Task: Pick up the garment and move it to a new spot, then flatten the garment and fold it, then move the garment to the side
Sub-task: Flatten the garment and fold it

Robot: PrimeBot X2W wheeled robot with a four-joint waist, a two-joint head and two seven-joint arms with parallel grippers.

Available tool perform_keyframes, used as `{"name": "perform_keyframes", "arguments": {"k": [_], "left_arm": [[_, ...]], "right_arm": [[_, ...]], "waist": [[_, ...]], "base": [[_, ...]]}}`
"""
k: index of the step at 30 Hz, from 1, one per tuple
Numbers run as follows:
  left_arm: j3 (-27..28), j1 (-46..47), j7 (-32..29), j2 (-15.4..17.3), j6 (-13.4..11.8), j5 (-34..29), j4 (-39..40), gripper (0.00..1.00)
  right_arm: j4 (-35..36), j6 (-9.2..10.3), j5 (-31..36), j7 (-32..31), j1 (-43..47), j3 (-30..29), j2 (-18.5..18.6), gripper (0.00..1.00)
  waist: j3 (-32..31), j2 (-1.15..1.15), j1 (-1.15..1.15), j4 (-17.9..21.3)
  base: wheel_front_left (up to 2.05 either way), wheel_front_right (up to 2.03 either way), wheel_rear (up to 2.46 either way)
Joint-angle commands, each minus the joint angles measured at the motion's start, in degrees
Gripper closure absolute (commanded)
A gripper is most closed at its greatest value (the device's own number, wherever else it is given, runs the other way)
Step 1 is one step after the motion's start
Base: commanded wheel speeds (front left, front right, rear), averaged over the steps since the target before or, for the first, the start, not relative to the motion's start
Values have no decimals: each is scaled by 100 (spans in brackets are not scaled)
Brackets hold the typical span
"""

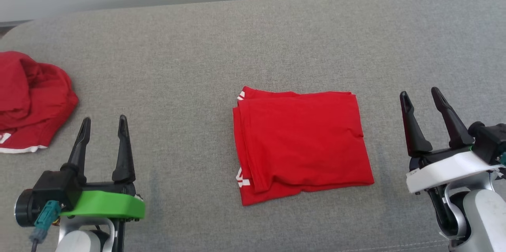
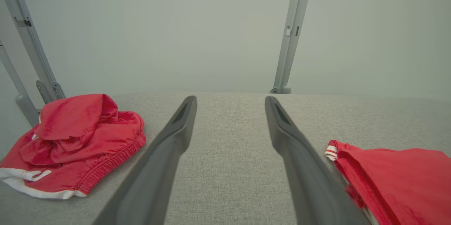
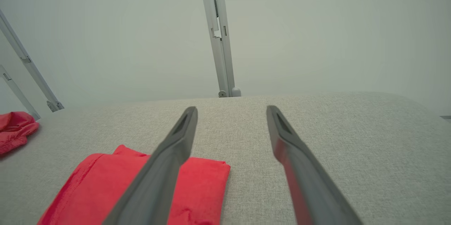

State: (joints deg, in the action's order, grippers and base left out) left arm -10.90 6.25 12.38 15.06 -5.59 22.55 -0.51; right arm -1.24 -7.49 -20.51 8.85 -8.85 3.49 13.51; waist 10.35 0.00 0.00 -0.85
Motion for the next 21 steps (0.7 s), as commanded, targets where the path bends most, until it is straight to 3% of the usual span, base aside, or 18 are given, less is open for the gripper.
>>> {"name": "perform_keyframes", "arguments": {"k": [1,21], "left_arm": [[36,-176,-48,66,-41,36,55,0],[-129,-963,-520,288,-135,101,413,0]], "right_arm": [[13,0,50,-19,152,27,48,0],[187,0,127,-302,968,-207,-36,0]], "waist": [[-292,0,0,-40],[-1006,0,0,-22]], "base": [[0,0,0],[0,0,0]]}}
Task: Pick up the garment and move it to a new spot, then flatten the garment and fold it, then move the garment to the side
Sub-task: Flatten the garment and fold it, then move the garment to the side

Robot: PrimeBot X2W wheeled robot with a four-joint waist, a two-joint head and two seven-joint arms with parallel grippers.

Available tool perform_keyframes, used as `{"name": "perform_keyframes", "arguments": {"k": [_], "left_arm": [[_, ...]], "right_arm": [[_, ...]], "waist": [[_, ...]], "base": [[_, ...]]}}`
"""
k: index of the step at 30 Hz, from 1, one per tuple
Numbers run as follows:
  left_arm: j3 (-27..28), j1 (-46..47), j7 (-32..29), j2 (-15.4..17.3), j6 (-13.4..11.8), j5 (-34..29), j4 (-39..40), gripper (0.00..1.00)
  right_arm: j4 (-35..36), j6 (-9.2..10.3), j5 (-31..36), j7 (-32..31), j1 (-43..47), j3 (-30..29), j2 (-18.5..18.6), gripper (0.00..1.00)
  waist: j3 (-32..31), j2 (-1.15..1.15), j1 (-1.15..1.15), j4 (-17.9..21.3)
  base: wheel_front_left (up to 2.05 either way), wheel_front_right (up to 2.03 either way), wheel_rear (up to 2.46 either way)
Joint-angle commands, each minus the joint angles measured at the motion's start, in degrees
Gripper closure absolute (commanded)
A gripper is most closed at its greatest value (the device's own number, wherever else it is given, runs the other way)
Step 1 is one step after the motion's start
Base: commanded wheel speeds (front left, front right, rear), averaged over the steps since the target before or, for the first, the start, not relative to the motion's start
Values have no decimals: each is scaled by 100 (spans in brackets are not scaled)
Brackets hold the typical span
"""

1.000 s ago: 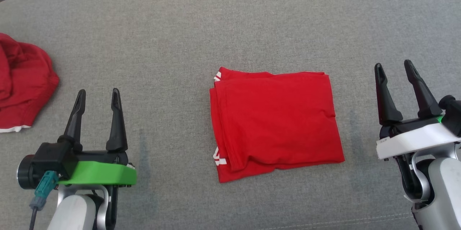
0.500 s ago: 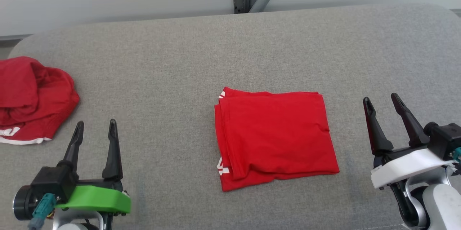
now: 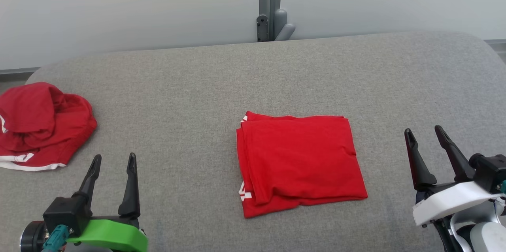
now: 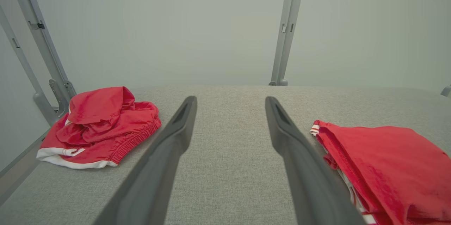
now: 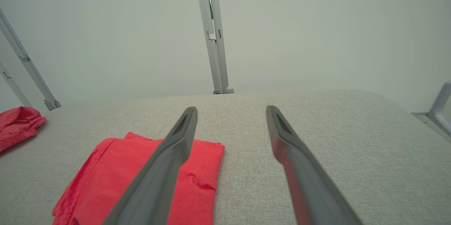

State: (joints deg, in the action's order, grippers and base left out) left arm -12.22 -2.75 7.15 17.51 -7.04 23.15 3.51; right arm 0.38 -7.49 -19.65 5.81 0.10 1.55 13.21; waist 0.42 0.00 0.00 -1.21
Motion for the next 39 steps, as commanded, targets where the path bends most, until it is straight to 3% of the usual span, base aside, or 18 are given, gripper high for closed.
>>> {"name": "perform_keyframes", "arguments": {"k": [1,31,39], "left_arm": [[-1,-68,-6,53,14,47,16,0],[-79,135,10,121,-44,70,7,0],[-128,471,59,126,-7,-9,126,0]], "right_arm": [[38,0,42,-19,85,-17,-17,0],[12,0,37,-36,-37,-83,-55,0],[-192,0,42,-155,-323,117,55,0]], "waist": [[-20,0,0,20],[70,0,0,-2],[501,0,0,-186]], "base": [[0,0,0],[0,0,0],[0,0,0]]}}
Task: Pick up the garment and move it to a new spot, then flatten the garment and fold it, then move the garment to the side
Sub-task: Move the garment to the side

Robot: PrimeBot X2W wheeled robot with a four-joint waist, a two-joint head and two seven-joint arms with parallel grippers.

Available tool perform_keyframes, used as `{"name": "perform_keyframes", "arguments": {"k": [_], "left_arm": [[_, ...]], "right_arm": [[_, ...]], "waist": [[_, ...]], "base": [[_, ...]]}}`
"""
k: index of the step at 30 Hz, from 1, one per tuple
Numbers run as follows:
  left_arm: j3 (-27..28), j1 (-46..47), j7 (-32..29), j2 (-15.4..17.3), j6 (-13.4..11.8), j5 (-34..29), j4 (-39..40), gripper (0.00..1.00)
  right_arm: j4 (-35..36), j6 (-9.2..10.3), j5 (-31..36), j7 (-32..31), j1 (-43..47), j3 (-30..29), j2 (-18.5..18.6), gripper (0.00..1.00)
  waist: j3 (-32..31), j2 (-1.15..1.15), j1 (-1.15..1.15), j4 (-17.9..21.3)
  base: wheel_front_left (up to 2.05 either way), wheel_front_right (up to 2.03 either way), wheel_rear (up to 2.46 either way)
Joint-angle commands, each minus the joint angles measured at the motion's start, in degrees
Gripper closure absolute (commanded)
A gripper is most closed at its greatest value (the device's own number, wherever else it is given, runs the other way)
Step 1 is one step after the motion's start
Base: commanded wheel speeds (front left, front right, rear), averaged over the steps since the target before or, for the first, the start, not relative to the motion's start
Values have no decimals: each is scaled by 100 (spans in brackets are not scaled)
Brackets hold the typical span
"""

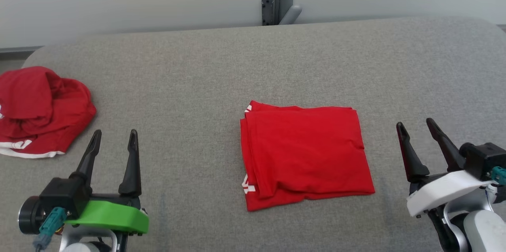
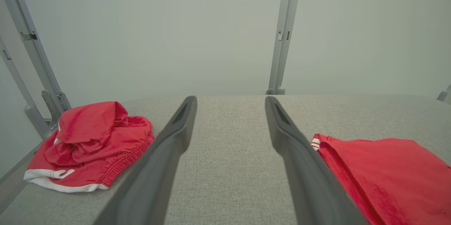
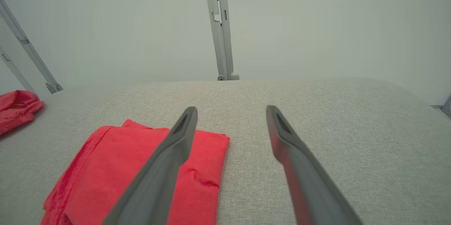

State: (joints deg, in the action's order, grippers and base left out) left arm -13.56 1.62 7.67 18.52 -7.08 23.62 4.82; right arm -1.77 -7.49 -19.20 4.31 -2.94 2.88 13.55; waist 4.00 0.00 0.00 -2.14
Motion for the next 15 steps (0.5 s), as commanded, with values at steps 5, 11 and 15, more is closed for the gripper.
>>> {"name": "perform_keyframes", "arguments": {"k": [5,11,15], "left_arm": [[-58,382,124,-52,58,-87,-33,0],[-177,632,204,-129,104,-111,-196,0],[-211,691,249,-181,91,-104,-267,0]], "right_arm": [[-468,0,-152,-84,-304,228,64,0],[-1317,0,-394,-176,-616,596,160,0],[-1781,0,-596,-196,-825,855,217,0]], "waist": [[589,0,0,-292],[919,0,0,-454],[1015,0,0,-501]], "base": [[0,0,0],[0,0,0],[0,0,0]]}}
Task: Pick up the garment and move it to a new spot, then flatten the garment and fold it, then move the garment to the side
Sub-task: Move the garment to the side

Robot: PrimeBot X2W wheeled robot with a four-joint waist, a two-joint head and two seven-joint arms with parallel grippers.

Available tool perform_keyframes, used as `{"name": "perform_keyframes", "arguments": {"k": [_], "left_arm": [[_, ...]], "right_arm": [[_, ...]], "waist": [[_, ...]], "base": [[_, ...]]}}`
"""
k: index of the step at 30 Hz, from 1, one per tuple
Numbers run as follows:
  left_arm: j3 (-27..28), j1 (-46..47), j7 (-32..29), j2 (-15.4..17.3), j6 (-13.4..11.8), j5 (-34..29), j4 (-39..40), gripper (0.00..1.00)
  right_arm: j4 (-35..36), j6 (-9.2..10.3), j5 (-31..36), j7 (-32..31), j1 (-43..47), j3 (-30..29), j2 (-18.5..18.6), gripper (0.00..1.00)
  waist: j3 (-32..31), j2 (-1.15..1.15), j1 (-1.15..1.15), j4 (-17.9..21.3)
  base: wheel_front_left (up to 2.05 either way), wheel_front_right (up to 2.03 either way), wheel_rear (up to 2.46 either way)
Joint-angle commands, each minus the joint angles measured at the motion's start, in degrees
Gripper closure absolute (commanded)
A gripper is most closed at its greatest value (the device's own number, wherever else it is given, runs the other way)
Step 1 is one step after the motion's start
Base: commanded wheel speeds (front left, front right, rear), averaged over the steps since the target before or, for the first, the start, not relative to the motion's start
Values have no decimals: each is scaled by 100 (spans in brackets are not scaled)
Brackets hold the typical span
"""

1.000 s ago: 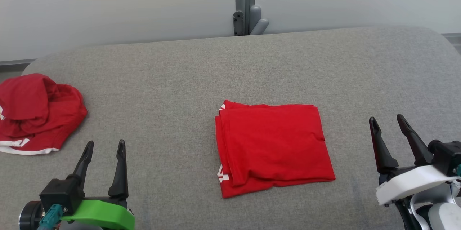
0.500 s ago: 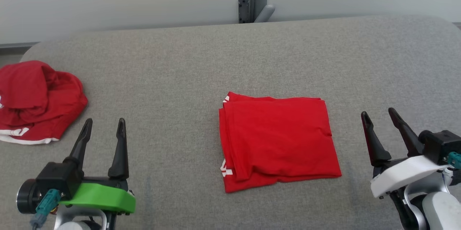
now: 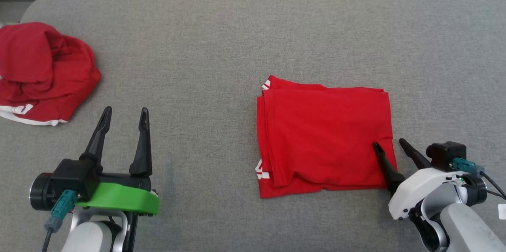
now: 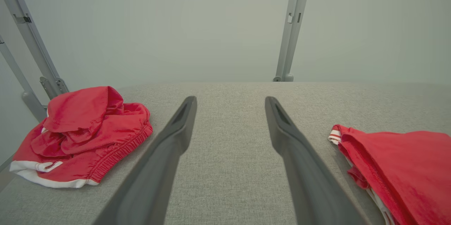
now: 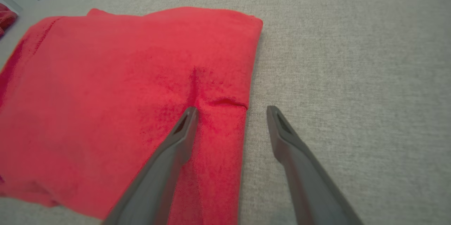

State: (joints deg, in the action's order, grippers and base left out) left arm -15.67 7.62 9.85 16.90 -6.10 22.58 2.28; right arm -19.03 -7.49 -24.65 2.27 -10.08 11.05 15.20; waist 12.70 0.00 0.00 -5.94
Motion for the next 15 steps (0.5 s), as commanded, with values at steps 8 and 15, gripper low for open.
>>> {"name": "perform_keyframes", "arguments": {"k": [8,15], "left_arm": [[-8,239,178,-44,70,67,-232,0],[-74,254,215,-51,99,74,-293,0]], "right_arm": [[-603,0,-487,-124,-433,623,209,5],[-488,4,-772,-75,-470,996,603,100]], "waist": [[205,0,0,-131],[121,0,0,-36]], "base": [[0,0,0],[0,0,0]]}}
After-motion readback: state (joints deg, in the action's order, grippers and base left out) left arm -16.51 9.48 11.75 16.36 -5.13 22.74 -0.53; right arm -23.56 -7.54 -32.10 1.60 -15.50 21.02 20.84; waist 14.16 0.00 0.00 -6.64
